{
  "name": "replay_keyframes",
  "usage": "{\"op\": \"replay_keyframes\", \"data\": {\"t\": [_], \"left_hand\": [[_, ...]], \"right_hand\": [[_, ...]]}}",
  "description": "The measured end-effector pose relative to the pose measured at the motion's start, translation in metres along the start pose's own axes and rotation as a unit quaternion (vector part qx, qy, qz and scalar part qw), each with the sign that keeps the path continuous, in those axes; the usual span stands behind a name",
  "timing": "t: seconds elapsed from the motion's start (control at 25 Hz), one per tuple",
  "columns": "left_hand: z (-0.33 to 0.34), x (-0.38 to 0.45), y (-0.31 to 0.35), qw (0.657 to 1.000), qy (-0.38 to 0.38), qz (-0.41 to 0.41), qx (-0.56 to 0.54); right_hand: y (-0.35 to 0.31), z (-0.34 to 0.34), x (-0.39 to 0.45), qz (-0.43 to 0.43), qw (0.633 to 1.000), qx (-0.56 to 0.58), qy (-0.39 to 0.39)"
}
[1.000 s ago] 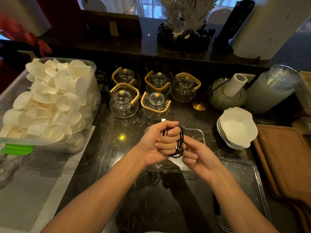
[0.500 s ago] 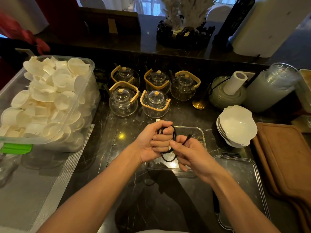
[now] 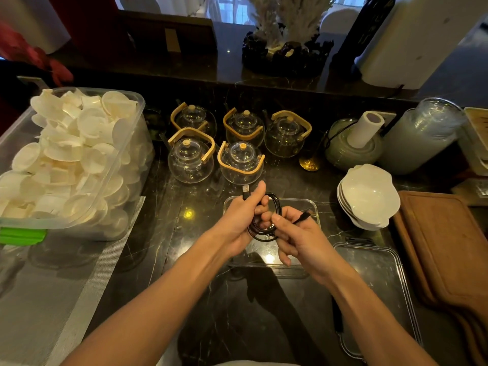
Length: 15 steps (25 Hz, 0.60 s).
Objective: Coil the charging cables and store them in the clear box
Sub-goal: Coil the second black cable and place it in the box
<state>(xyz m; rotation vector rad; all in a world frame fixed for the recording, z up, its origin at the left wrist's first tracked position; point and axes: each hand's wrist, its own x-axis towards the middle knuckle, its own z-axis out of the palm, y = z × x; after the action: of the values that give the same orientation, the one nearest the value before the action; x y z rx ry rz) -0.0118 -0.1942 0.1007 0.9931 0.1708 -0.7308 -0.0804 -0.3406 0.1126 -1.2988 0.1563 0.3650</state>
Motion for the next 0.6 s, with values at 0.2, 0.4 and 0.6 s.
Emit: {"op": "replay_keyframes", "data": {"t": [0.2, 0.4, 0.6], "left_hand": [[0.004, 0.002, 0.007, 0.985, -0.041, -0.055, -0.161], [0.007, 0.004, 0.012, 0.986, -0.029, -0.053, -0.158], [0.005, 0.003, 0.008, 0.998, -0.015, -0.029, -0.060]], "right_hand": [[0.001, -0.009, -0.005, 0.041, 0.962, 0.268, -0.037], [0.019, -0.008, 0.000, 0.039, 0.936, 0.325, 0.128], [0.024, -0.002, 0.004, 0.013, 0.944, 0.290, 0.155]]}}
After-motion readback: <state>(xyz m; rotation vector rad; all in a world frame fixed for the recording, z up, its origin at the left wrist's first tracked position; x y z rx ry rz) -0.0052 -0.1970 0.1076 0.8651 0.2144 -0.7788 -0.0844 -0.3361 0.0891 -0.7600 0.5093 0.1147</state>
